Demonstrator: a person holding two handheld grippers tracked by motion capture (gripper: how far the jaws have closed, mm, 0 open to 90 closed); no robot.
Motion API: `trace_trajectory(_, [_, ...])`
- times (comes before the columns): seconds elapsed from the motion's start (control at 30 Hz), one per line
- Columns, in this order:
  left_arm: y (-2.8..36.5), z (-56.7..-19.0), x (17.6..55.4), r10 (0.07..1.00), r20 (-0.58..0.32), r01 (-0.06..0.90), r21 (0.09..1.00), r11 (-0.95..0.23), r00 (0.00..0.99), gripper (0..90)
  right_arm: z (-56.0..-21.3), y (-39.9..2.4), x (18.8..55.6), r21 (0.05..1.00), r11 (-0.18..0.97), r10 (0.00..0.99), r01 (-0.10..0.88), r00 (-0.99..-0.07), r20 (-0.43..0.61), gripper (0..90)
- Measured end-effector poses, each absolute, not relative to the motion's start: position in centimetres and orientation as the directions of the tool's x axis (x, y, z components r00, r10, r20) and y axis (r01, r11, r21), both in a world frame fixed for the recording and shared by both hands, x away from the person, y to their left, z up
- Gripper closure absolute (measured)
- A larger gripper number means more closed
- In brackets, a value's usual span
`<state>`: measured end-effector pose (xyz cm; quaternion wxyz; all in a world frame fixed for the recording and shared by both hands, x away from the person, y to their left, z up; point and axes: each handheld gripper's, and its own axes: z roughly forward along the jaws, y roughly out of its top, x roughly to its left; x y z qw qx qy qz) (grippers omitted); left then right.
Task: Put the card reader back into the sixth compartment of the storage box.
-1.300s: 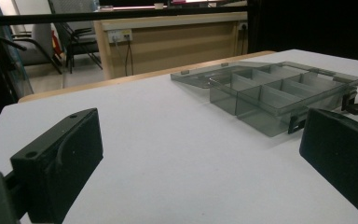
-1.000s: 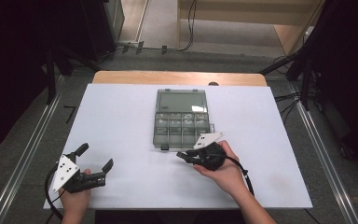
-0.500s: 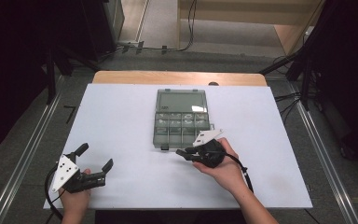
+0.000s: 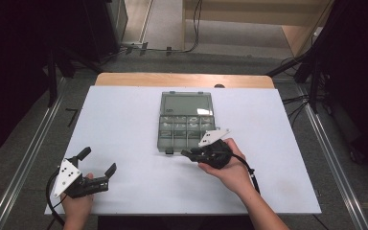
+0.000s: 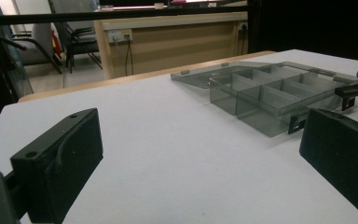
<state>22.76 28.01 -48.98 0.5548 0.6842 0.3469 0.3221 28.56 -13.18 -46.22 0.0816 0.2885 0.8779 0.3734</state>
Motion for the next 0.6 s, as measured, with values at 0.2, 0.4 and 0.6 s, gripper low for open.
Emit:
trace_trajectory(0.2, [28.0,-48.98,22.76,0.832,0.055,0.118,0.983,-0.143,0.552,0.0,-46.01,-13.21,28.82,0.707,0.552,0.568,0.443,-0.82,0.07,70.6])
trace_trajectory(0.4, [28.02,-48.97,22.76,0.832,0.057,0.116,0.983,-0.144,0.552,0.0,-45.81,-13.21,29.03,0.706,0.551,0.571,0.444,-0.818,0.07,70.7])
trace_trajectory(0.6, [28.03,-48.97,22.75,0.832,0.057,0.117,0.983,-0.144,0.552,0.0,-45.59,-13.21,29.32,0.707,0.552,0.57,0.442,-0.819,0.067,70.6])
